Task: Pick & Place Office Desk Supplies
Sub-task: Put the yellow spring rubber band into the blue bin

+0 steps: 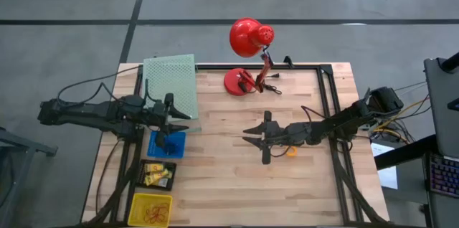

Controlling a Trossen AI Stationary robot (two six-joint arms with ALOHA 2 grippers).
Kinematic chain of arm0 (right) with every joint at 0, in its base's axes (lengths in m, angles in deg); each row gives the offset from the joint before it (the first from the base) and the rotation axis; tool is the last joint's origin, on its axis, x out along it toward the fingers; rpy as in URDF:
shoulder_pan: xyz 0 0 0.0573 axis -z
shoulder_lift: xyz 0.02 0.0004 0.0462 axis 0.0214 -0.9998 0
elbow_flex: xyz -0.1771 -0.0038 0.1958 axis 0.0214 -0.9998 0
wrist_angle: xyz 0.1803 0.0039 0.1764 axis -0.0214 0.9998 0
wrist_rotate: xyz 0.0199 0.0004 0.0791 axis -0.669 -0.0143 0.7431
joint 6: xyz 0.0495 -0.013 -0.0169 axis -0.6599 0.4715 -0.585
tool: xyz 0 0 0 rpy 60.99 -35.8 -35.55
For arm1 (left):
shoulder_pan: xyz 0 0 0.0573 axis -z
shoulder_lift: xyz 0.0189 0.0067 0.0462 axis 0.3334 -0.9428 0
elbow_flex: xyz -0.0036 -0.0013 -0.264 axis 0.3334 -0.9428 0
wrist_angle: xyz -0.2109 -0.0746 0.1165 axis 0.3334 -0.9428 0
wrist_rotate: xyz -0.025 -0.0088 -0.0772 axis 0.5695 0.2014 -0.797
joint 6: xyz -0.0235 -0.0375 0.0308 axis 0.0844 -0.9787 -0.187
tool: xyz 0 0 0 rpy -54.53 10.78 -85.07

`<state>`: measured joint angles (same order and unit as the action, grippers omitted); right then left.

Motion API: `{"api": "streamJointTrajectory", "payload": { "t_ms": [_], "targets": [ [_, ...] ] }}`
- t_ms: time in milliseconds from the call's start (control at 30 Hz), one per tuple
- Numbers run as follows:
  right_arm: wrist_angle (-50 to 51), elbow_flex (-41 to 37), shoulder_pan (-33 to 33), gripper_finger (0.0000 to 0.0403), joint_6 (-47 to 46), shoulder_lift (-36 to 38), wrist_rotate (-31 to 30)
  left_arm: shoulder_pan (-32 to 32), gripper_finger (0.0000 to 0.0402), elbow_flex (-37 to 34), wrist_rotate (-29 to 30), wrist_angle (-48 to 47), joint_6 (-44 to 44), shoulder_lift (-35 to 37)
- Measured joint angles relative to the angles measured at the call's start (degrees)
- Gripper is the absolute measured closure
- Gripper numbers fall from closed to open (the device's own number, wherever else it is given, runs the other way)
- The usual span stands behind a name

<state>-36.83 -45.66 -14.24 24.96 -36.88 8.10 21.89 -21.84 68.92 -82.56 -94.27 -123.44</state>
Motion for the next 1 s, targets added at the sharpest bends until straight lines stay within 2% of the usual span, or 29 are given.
{"api": "streamJointTrajectory", "payload": {
  "t_ms": [433, 533, 600, 700, 900, 1000],
  "targets": [
    [0.0, 2.3, 0.0, 0.0283, -0.9, 0.0, 0.1, 0.0, 0.0229, 0.0, 0.0, 0.0, 0.0, 0.0],
    [4.6, 4.9, 0.0, 0.0279, -0.9, 0.3, 2.0, 0.0, 0.0229, 0.0, 0.0, -0.2, 0.0, 0.0],
    [13.1, 7.8, 0.0, 0.0277, -1.0, 1.1, 3.5, 0.0, 0.0229, 0.0, 0.0, -0.4, 0.0, 0.0],
    [31.8, 14.0, 0.0, 0.0276, -4.6, 2.0, 3.6, 0.0, 0.0229, 0.0, 0.0, -0.5, 0.0, 0.0],
    [70.6, 28.3, -0.2, 0.0279, -23.7, 0.1, 3.5, 0.0, 0.0229, 0.0, 0.0, -0.7, 0.0, 0.0],
    [83.7, 33.1, -0.5, 0.0279, -32.9, -1.9, 3.5, 0.0, 0.0229, 0.0, 0.0, -0.9, 0.0, 0.0]
  ]
}}
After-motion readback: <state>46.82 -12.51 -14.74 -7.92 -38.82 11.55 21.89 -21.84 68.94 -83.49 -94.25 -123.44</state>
